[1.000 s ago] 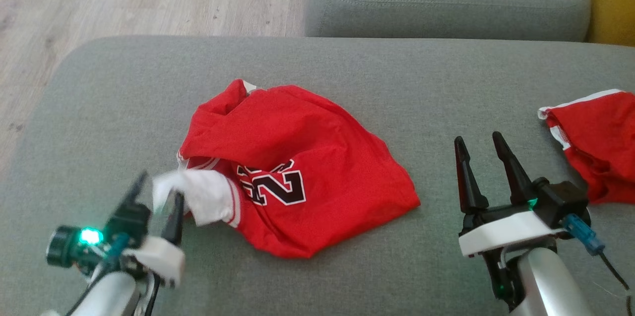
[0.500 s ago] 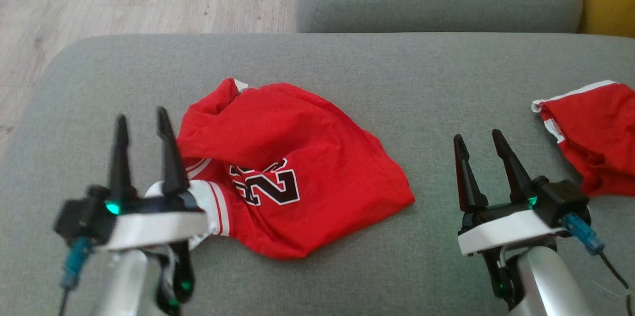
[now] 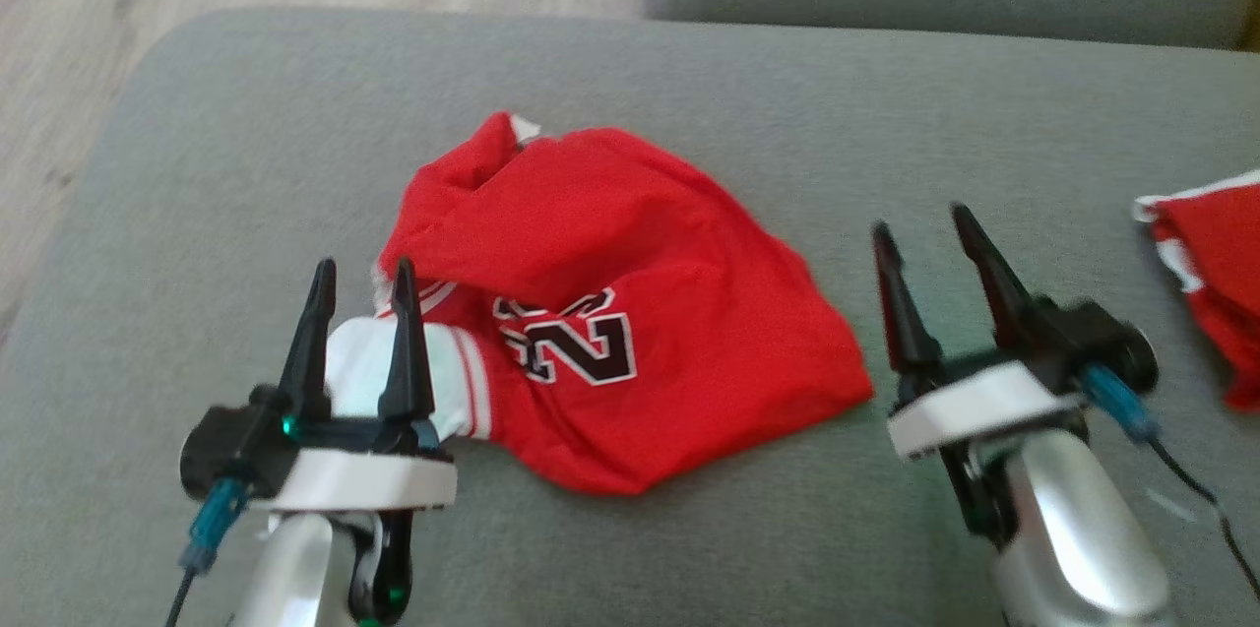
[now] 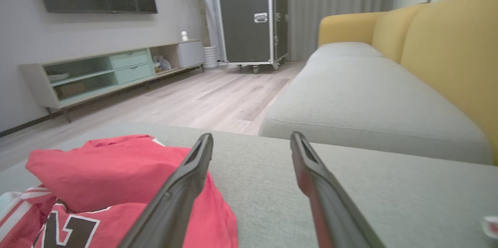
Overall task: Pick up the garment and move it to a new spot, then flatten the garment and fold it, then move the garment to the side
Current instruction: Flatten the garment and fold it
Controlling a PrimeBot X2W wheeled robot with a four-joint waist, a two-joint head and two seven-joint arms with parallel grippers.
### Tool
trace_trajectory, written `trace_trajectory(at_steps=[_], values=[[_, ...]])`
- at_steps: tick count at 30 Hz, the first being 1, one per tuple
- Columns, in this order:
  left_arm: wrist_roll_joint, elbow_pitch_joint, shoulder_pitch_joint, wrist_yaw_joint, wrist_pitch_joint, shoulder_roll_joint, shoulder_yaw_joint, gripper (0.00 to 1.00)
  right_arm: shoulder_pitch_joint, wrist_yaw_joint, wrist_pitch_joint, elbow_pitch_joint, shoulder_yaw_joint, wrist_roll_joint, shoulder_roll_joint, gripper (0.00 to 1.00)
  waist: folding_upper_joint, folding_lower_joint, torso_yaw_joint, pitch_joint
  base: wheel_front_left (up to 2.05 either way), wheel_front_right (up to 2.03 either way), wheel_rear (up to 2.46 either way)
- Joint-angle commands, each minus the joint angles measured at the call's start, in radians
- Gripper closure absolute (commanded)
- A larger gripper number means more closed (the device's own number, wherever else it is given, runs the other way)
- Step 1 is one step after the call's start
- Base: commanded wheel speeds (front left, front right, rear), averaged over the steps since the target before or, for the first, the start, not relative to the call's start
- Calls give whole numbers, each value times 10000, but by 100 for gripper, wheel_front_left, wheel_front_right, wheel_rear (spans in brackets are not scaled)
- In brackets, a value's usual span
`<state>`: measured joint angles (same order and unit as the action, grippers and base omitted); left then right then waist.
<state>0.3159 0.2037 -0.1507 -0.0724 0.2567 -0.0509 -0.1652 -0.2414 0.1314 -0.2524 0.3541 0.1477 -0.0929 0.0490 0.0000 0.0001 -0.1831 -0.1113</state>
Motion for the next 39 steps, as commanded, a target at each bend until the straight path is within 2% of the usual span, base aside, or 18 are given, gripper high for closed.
trace_trajectory(at_steps=[1,4,10,17,21,25,26,27,32,39], values=[[-75,-262,-544,-63,50,-24,328,0,-592,-7,-87,-124,316,152,12,0,0,-1,-333,-259,0,0,0],[-32,-181,-710,-157,50,-3,216,0,-1443,-7,228,777,436,499,13,0,0,-1,-764,-456,0,0,0],[581,-250,-980,-44,50,4,-449,0,-3235,-7,1609,2904,1163,-3,235,0,0,-1,-1642,-848,0,0,0],[834,-292,-1213,128,51,5,-1137,0,-5024,-7,3103,5262,2708,-1122,909,0,0,-1,-2438,-1309,0,0,0],[1039,-384,-1385,242,51,6,-1374,0,-5762,-7,3582,6134,4037,-1289,1387,0,0,-1,-2749,-1603,0,0,0],[1091,-444,-1501,359,51,6,-1543,0,-6149,-7,4038,6732,5198,-1951,1570,0,0,-1,-2929,-1813,0,0,0],[1112,-466,-1509,388,51,6,-1569,0,-6245,-7,4129,6819,5405,-2167,1613,7,0,-1,-2945,-1847,0,0,0],[1126,-481,-1513,415,51,6,-1587,0,-6371,-7,4124,6864,5555,-2370,1676,100,0,-1,-2950,-1873,0,0,0],[1127,-502,-1508,508,51,6,-1532,0,-7047,-7,3562,6983,5821,-3200,2059,100,0,-1,-2765,-1939,0,0,0],[1096,-566,-1579,502,51,6,-1434,0,-8193,-7,2627,7963,5431,-3339,3057,100,0,-1,-2240,-1941,0,0,0]])
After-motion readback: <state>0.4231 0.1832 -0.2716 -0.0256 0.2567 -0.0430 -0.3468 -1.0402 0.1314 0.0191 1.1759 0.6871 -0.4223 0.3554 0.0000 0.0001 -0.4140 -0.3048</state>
